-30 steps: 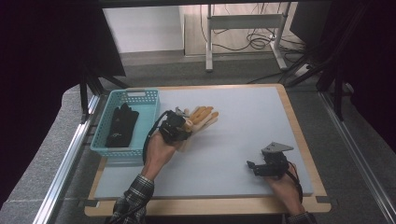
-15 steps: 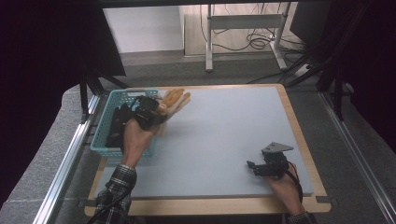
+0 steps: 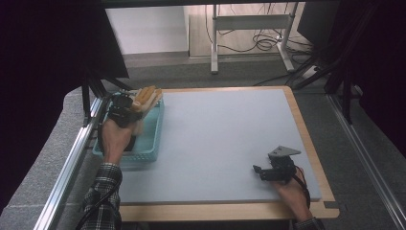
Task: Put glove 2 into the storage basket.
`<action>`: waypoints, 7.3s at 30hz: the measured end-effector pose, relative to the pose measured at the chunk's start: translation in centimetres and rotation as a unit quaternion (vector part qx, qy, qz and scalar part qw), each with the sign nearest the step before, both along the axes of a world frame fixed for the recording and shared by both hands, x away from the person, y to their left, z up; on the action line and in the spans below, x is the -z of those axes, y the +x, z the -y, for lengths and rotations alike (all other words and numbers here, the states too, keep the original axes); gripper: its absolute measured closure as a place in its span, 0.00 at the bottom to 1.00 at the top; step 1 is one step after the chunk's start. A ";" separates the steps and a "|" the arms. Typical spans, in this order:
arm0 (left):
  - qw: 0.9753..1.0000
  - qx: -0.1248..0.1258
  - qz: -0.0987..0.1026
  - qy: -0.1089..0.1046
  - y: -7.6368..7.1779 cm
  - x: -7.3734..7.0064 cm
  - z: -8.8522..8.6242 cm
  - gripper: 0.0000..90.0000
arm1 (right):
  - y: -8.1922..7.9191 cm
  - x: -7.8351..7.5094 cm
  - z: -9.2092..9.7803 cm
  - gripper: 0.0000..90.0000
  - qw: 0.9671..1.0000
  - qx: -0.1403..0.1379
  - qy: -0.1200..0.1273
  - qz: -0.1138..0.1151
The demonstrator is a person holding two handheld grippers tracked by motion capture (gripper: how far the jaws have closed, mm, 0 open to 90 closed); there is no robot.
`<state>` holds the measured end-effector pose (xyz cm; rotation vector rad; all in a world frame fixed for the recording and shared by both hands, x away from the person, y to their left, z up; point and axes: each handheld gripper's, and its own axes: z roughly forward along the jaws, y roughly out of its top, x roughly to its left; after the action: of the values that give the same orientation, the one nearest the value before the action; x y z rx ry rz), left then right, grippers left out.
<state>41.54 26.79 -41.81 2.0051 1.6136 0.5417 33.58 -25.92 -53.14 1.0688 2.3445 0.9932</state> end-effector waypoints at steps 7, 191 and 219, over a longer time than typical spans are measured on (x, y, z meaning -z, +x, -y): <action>0.999 -0.026 -0.030 0.006 1.2 2.3 -1.2 0.78 | 0.0 0.0 0.0 0.22 1.000 0.000 0.000 0.000; 0.985 0.138 0.081 -0.065 -7.2 2.0 2.4 0.01 | 0.0 0.0 0.0 0.21 1.000 0.000 0.001 0.000; 0.978 0.173 0.086 -0.079 -7.8 2.6 5.8 0.02 | 0.0 0.0 0.0 0.21 1.000 0.000 0.000 0.000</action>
<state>33.71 21.04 -44.38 1.9980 1.1353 0.4261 33.57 -25.87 -53.15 1.0687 2.3443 0.9945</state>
